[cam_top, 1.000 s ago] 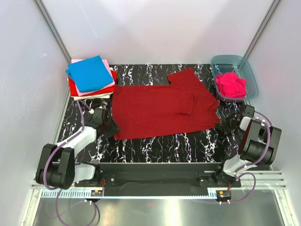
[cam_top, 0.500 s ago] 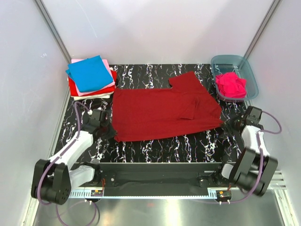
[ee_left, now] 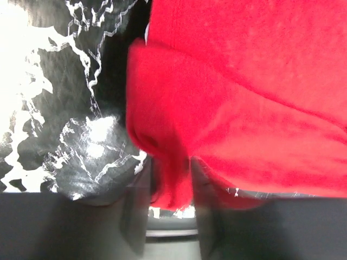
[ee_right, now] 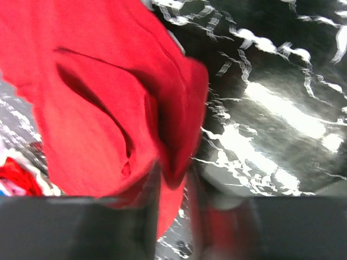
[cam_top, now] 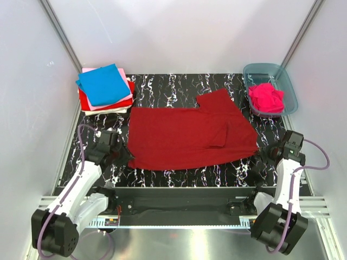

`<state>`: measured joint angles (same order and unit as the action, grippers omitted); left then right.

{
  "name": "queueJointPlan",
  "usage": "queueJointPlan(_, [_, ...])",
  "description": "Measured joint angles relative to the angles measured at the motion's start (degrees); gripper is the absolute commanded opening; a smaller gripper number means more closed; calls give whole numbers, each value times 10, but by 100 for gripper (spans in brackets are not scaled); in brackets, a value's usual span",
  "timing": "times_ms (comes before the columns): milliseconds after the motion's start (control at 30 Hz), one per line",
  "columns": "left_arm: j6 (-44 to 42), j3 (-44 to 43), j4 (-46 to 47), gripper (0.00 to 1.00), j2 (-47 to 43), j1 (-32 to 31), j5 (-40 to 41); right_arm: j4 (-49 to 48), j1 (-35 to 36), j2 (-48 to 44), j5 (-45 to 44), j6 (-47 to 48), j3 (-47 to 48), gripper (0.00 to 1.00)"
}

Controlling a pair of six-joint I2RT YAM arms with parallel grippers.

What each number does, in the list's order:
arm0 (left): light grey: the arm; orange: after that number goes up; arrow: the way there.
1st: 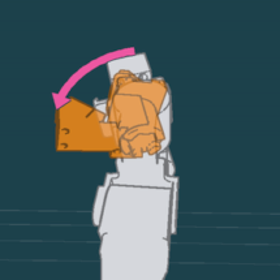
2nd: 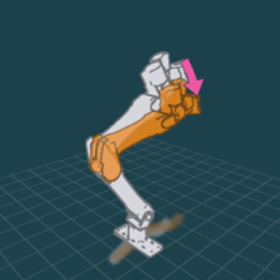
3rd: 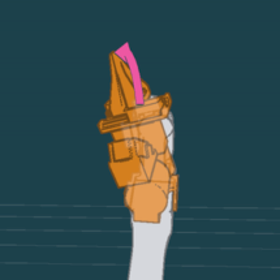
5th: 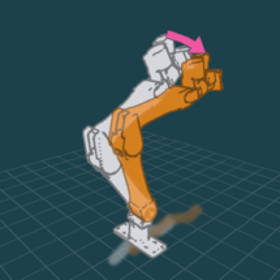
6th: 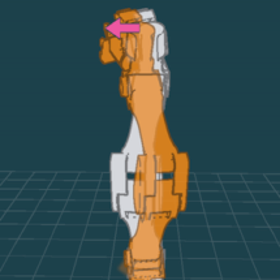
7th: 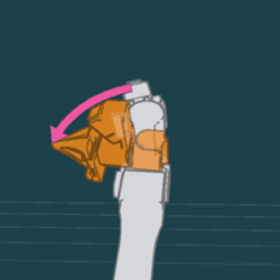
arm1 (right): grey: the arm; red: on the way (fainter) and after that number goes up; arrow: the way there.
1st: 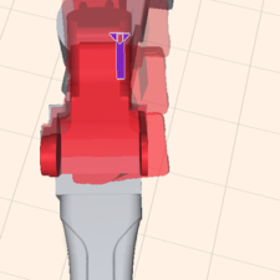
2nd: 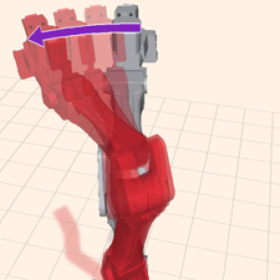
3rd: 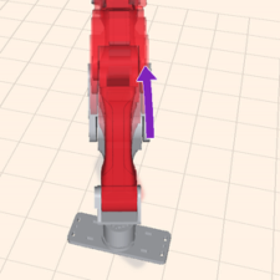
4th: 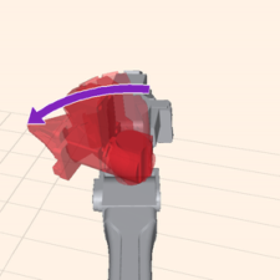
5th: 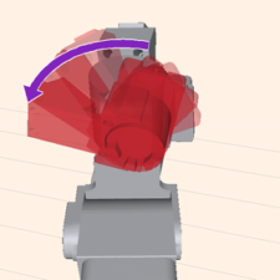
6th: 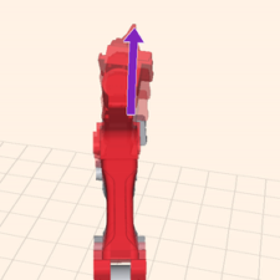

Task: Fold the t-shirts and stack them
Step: Fold the tshirt

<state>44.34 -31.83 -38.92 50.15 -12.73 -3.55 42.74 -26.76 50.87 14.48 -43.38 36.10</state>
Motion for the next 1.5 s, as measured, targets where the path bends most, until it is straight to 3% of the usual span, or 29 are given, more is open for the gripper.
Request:
queueJointPlan(33, [3, 0, -6, 70, -8, 0, -1, 4, -2, 0, 0, -9, -4, 54])
queueJointPlan(67, [5, -1, -14, 78, -16, 0, -2, 6, -5, 1, 0, -18, -11, 85])
queueJointPlan(133, [6, -14, -40, 91, -27, 0, -3, 12, -13, 0, 0, -26, -20, 95])
queueJointPlan(200, [-1, -41, -67, 98, -31, 0, 0, 21, -20, -8, 0, -30, -24, 100])
queueJointPlan(267, [-18, -79, -85, 99, -35, 0, 1, 24, -24, -28, -5, -30, -23, 100])
queueJointPlan(400, [-74, -149, -100, 99, -35, 0, 1, 9, -26, -99, 7, -12, -17, 75])
queueJointPlan(533, [-135, -175, -100, 99, -31, 0, 5, -65, -21, -122, 88, 7, -20, 70])
queueJointPlan(633, [-156, -175, -99, 99, -23, 1, 5, -118, 21, -65, 124, 21, -26, 68])
queueJointPlan(800, [-172, -174, -98, 99, -24, 18, 5, -174, 178, 102, 116, 37, -24, 67])
queueJointPlan(867, [-175, -173, -95, 99, -30, 27, 5, -190, 210, 150, 115, 38, -24, 64])
queueJointPlan(1233, [-176, -173, -94, 99, -43, 34, 13, -279, 234, 306, 104, 40, 4, 57])
queueJointPlan(1500, [-176, -173, -94, 99, -49, 37, 21, -301, 249, 366, 104, 42, 31, 48])
